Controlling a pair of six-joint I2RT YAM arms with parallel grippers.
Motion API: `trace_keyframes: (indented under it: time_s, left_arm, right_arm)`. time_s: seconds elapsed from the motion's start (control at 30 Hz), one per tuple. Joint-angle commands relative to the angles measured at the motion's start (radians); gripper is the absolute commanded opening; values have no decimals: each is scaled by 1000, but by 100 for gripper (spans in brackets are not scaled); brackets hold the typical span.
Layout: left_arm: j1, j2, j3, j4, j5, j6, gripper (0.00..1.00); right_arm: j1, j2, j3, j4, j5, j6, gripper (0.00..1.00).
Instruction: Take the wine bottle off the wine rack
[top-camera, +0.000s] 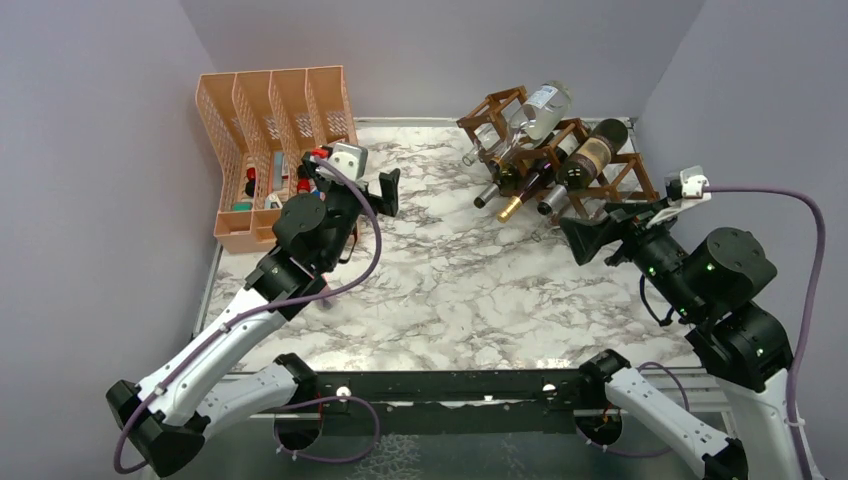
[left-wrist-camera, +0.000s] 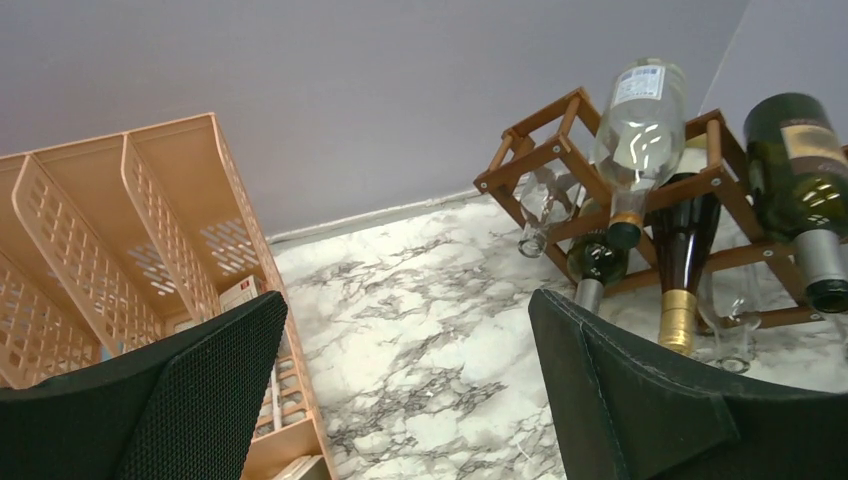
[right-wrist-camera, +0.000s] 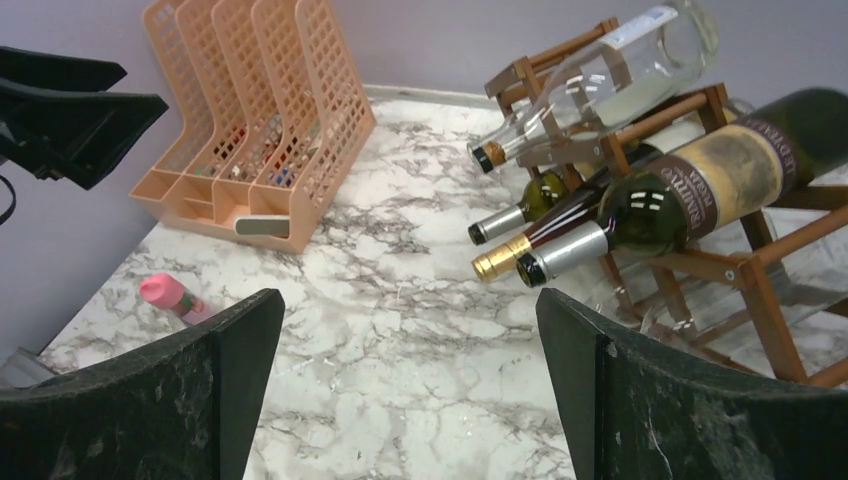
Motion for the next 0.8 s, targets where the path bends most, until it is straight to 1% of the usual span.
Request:
trace_keyframes:
  time_s: [0.0,0.13,0.3,0.6,0.77]
  left_arm:
    - [69,32,-43,153,116,-26,99]
    - [115,61,-74,215,172,-39,99]
    - [146,77,-92,276,226,-53,99]
    - [161,91,-101,346,281,-72,99]
    - [161,94,-101,365,300,-77,99]
  right_arm:
    - [0,-1,-39,7,65,70,100]
    - [0,37,-42,-22,95,104,100]
    - [0,110,-29,-64,136,145,100]
    - [0,236,-18,-121,221,232,100]
    - [0,310,33,-144,333,247,100]
